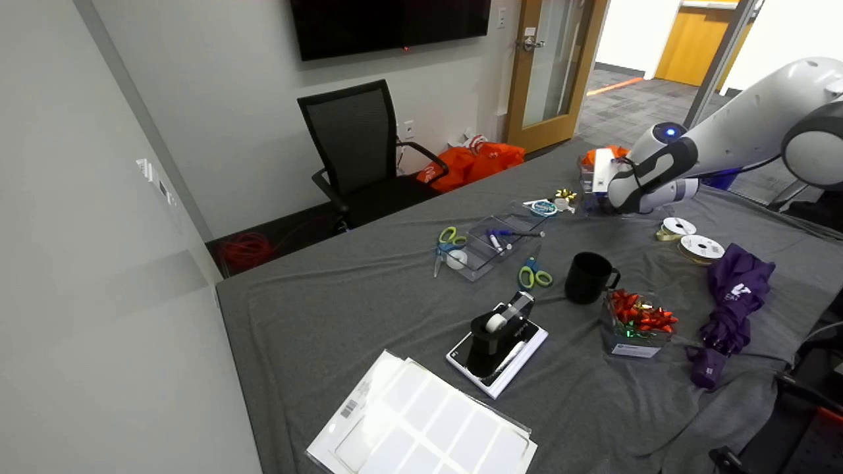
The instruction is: Move the CD holder to the clear object in the right
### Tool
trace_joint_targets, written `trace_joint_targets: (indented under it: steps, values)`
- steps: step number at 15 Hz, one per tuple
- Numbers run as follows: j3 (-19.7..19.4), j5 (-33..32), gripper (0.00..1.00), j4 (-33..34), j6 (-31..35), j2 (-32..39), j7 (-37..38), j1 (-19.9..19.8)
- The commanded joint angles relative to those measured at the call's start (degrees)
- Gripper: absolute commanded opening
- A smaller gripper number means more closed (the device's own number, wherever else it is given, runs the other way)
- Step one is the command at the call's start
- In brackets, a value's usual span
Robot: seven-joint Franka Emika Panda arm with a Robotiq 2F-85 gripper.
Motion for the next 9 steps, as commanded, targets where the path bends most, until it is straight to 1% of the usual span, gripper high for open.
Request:
trace_joint_targets:
  steps: [1, 3, 4, 5, 7, 9]
  values:
    - [10.62, -0.12, 1.0, -2.77, -8.04, -8.33, -11.72, -8.09]
    - [14.06, 1.26, 1.0, -2.91, -13.83, -11.33, -17.05, -11.32]
    - [14.76, 1.96, 1.0, -2.86, -16.56, -12.49, -18.88, -12.29]
    - [15.06, 2.41, 1.0, -2.71, -19.22, -13.6, -20.48, -13.05]
    - [14.27, 2.74, 1.0, -2.28, -24.23, -15.23, -22.85, -13.6]
    - [13.33, 2.73, 1.0, -2.04, -27.54, -16.27, -24.66, -13.78]
